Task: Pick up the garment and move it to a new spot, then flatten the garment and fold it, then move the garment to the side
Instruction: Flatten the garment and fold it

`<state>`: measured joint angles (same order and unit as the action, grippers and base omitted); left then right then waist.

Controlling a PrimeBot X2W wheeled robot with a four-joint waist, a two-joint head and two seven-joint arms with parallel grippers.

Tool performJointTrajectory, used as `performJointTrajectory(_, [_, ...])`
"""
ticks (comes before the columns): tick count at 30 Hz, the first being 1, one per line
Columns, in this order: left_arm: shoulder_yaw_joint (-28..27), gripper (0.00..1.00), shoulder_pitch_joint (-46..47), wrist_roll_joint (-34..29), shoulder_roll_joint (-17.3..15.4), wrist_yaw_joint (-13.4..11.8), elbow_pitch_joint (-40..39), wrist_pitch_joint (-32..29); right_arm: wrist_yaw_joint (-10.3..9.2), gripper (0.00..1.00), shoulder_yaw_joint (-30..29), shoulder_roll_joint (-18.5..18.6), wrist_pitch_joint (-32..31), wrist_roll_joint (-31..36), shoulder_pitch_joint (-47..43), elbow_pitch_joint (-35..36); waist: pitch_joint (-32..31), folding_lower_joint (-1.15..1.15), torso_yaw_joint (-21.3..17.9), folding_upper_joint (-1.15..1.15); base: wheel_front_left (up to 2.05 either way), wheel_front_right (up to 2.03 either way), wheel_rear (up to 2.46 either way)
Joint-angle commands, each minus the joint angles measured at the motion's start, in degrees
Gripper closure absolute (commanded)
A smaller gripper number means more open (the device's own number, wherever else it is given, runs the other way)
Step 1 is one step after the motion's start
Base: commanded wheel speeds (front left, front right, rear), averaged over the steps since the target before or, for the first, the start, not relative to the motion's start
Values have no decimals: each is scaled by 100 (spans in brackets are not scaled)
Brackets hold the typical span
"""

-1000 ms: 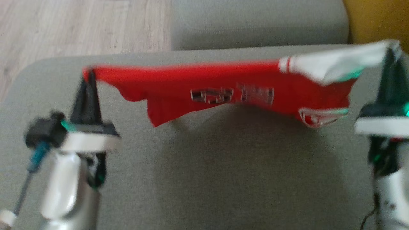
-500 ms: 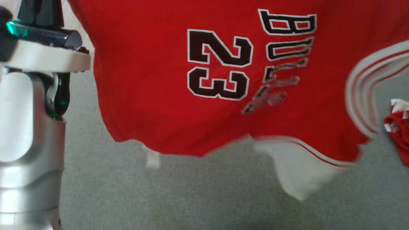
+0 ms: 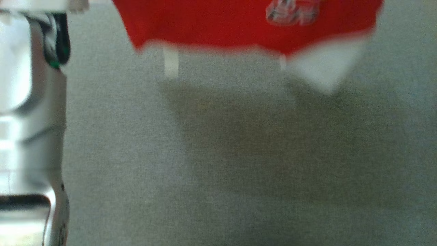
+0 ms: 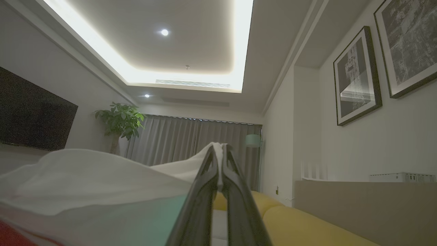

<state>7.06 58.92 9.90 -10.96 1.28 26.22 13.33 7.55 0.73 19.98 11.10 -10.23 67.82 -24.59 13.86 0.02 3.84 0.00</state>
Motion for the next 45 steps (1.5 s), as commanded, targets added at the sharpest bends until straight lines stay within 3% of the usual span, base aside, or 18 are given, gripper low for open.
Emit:
performJointTrajectory(1, [-218,100,348,-66,-226,-64,-104,56,-6,100,-93,-54,76,40,338,79,69,-2,-16,0,0,0,0])
performJointTrajectory(5, [-322,100,484,-61,-185,-123,43,156,-6,100,-285,-185,264,10,615,-268,190,-2,-81,0,0,0,0])
performJointTrajectory(9, [-485,100,-103,18,-32,-109,-57,164,-6,100,-311,-176,341,-113,58,-382,282,-2,-169,0,0,0,0])
performJointTrajectory(13, [-804,100,-1263,187,337,-124,-201,165,-6,100,-502,-320,376,-386,-1143,-303,304,-2,-299,0,0,0,0])
performJointTrajectory(20, [-1030,100,-3290,398,766,90,45,166,-6,100,-260,-702,386,-981,-3689,3,180,-2,-505,0,0,0,0])
performJointTrajectory(26, [-666,100,-4446,960,805,5,224,166,-6,100,-130,-878,388,-1363,-5367,389,-182,-2,-532,0,0,0,0])
performJointTrajectory(35, [-372,100,-5444,1120,807,-135,16,166,-6,100,82,-993,364,-1579,-6904,606,-782,-2,-597,0,0,0,0])
performJointTrajectory(40, [-338,100,-5915,1137,807,-156,-175,166,-6,100,-6,-1025,320,-1662,-7484,795,-970,-2,-620,0,0,0,0])
performJointTrajectory(45, [-214,100,-5989,1075,808,-146,-430,166,-6,100,-95,-1067,246,-1695,-7494,1109,-891,-2,-546,0,0,0,0])
